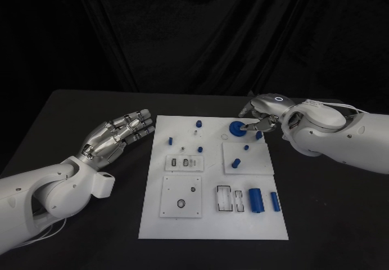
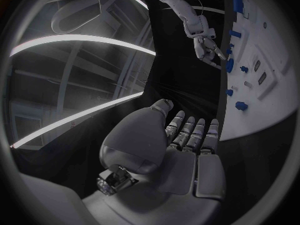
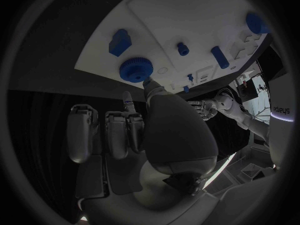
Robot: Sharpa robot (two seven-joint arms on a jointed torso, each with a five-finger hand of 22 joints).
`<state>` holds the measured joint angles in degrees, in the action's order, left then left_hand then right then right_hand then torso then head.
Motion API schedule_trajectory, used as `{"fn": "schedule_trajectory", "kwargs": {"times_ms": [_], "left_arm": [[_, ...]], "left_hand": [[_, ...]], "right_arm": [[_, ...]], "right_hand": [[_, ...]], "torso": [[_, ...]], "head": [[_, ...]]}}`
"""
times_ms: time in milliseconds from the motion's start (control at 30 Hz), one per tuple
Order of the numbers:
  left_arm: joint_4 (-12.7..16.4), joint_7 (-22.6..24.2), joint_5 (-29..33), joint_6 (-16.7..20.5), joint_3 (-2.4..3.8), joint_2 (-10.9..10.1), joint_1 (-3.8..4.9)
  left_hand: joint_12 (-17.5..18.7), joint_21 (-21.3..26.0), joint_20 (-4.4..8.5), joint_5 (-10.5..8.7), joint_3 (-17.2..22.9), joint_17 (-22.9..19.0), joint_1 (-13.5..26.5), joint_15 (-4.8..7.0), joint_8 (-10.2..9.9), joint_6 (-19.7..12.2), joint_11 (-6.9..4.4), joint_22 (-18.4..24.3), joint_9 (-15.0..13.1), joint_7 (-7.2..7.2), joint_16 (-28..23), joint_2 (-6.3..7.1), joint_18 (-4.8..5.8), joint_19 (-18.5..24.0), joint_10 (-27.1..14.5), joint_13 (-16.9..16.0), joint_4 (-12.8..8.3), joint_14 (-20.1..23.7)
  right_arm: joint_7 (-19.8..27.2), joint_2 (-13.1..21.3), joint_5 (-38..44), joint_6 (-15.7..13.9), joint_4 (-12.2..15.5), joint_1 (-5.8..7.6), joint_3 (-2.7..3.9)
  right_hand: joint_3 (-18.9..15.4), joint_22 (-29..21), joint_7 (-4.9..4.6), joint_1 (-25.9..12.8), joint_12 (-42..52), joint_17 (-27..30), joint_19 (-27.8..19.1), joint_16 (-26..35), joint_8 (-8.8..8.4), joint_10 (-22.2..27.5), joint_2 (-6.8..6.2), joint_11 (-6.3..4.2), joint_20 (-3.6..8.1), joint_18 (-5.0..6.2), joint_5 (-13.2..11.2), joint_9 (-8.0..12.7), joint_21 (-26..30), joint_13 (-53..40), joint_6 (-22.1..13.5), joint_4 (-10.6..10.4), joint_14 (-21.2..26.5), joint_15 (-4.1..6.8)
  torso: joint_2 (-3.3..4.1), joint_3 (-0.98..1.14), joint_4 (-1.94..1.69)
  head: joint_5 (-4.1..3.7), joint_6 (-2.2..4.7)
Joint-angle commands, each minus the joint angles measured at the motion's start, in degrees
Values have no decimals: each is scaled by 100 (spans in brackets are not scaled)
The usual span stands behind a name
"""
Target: Assemble the parts on the task board
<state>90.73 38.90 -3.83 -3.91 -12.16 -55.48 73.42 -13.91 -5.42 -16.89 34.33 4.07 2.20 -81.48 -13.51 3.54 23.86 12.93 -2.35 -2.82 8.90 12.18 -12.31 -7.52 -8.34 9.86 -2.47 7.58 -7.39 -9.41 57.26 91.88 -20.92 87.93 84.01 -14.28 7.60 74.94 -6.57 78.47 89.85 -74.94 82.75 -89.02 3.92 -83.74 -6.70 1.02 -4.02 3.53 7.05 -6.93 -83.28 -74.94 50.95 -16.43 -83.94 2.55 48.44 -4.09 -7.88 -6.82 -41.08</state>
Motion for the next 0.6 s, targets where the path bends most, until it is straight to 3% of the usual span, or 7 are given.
{"fn": "schedule_trajectory", "kwargs": {"times_ms": [33, 300, 600], "left_arm": [[1, 1094, 26, -99, 3, 8, 9], [-17, 1092, 26, -118, 3, 13, 8], [-29, 1085, 26, -138, 3, 18, 7]], "left_hand": [[-27, -22, 4, 33, 37, 9, 52, -40, 32, 27, 37, 4, -9, 32, 39, -4, 97, -18, 8, -8, 11, -3], [-24, -23, 4, 36, 59, 10, 59, -49, 30, 19, 44, 5, -8, 39, 45, 0, 104, -19, 3, -7, 7, -4], [-24, -23, 4, 36, 59, 10, 59, -49, 30, 19, 44, 5, -8, 39, 45, 0, 104, -19, 3, -7, 7, -4]], "right_arm": [[-161, -28, 8, 44, -27, -20, 4], [-190, -90, 8, 139, -82, -65, 4], [-210, -159, 8, 194, -167, -130, 4]], "right_hand": [[-38, 507, 1, -46, 15, -1241, 13, -6, -26, -626, -25, 30, -1, -72, 1, 8, -2, -1506, -33, 11, -522, -26], [-22, 489, -14, 2, 15, -1189, -9, 14, 19, -626, -15, 44, -12, -64, 53, 6, 16, -1506, 37, 32, -502, -39], [-20, 444, -27, 40, 15, -1127, -49, 38, 31, -626, -32, 55, -20, -50, 97, 7, 52, -1506, 63, 53, -480, -47]], "torso": [[2, -3, -4], [-4, -19, 1], [-6, -20, 2]], "head": [[-16, -15], [-25, -30], [-21, -48]]}}
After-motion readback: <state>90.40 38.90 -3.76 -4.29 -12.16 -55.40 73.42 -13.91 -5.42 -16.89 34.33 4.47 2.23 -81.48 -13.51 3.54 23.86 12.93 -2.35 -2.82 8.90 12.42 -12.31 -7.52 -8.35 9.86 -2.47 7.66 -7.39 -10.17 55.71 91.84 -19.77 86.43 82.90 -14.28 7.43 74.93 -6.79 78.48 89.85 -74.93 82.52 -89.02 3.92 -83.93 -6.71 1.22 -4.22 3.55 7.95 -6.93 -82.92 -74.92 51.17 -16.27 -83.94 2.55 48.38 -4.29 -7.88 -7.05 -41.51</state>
